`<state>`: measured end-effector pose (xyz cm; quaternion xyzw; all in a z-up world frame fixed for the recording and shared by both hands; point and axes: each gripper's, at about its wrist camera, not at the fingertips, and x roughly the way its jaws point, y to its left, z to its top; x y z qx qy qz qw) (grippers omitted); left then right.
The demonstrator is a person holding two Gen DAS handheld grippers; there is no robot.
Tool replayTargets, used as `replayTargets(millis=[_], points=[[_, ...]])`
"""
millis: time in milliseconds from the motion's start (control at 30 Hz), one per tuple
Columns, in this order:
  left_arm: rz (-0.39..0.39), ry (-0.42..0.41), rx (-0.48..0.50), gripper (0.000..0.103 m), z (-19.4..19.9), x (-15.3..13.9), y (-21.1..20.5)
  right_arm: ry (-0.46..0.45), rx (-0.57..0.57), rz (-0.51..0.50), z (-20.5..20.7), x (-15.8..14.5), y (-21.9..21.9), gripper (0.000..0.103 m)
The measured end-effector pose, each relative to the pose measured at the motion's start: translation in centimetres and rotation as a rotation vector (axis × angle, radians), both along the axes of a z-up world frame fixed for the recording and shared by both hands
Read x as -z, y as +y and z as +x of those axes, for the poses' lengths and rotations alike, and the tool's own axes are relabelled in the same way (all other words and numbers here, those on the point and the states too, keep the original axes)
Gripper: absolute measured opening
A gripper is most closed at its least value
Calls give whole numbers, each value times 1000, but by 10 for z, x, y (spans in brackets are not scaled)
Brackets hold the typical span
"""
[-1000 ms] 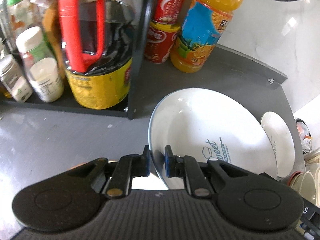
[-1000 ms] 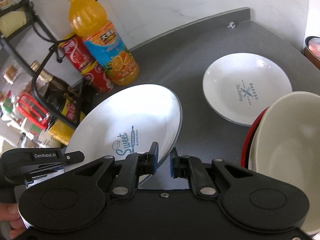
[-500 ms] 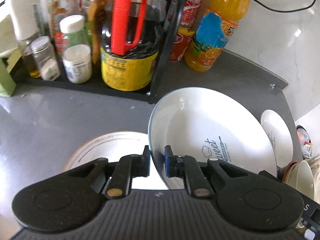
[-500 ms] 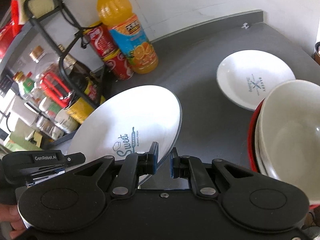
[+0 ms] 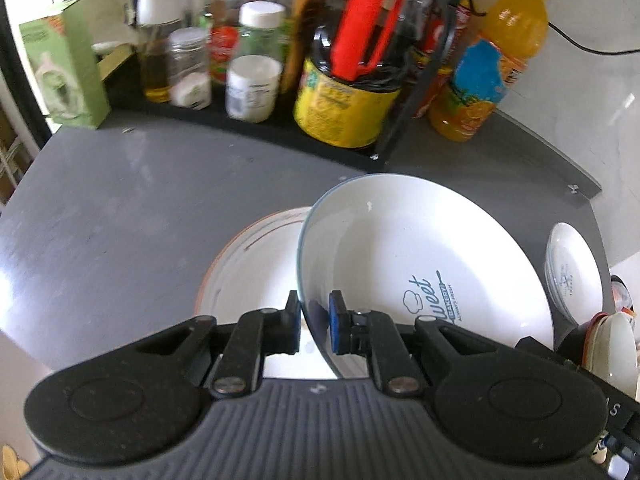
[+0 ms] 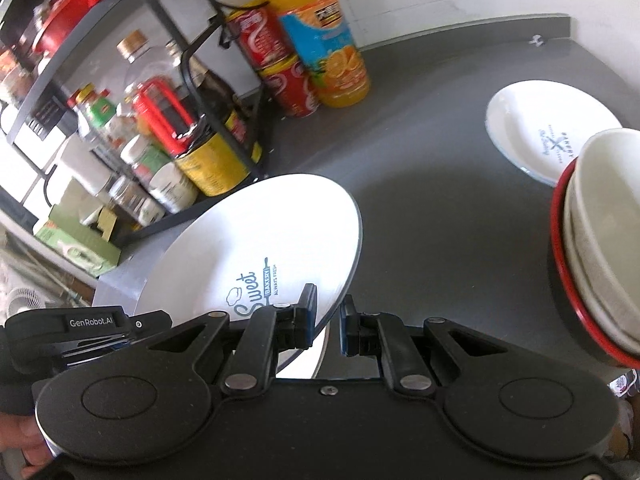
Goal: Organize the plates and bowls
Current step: 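Lift the 'Sweet' plate with both grippers and carry it over the orange-rimmed plate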
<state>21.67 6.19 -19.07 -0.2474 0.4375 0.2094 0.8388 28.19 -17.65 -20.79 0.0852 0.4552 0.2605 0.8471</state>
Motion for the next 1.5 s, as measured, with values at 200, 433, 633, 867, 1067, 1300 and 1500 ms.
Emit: replayTargets(millis=[200, 433, 633, 867, 1067, 1300, 1500], points=[[-6, 4, -48, 11, -25, 3, 4, 6, -41, -8, -11, 0, 7, 10], [-24, 26, -91, 12, -42, 11, 4, 20, -71, -29, -17, 4, 8, 10], [-35, 46, -110, 12, -52, 17, 4, 31, -83, -43, -19, 8, 12, 10], [-45, 69, -118, 12, -52, 24, 7, 42, -88, -68, -16, 12, 18, 10], [-46, 81, -106, 12, -49, 29, 11, 31, -98, -104, -19, 15, 25, 11], [-33, 112, -72, 14, -43, 32, 11, 0, -71, -147, -25, 17, 30, 10], [8, 163, -39, 16, -32, 31, 4, -13, -73, -157, -22, 17, 32, 10]])
